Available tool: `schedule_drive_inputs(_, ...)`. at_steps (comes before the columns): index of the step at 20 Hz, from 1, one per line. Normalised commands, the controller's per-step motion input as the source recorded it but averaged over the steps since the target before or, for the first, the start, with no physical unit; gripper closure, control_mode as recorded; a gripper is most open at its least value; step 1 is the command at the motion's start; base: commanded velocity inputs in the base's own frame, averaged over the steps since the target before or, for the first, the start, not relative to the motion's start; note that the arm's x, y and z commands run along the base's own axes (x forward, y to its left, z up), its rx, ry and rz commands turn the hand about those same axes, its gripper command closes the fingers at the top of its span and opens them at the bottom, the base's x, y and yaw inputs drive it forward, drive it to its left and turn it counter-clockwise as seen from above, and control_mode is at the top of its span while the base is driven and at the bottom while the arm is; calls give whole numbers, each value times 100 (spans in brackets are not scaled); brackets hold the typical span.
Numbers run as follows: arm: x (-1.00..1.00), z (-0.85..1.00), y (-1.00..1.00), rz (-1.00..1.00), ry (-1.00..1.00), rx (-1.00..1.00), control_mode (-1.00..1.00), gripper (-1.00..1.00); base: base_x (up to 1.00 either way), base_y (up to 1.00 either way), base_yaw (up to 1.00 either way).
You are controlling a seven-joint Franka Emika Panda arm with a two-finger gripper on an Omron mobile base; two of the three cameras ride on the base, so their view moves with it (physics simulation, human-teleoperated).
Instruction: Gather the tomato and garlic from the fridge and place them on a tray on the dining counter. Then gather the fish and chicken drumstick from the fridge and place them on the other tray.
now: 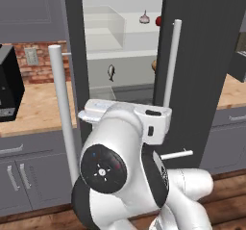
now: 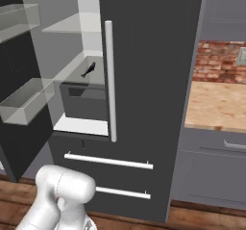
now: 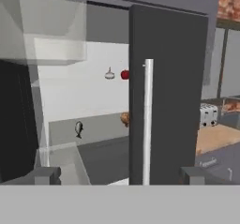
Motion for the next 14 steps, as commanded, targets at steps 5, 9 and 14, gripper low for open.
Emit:
schedule_drive_inputs(5, 0, 0, -100, 24, -7, 1, -100, -100, 0, 0, 0)
schedule_drive_inputs(9, 0, 0, -100, 23, -1, 0, -100, -100, 0, 0, 0)
schedule_drive_inputs(14, 0, 0, -100, 17, 0, 0, -100, -100, 0, 0, 0)
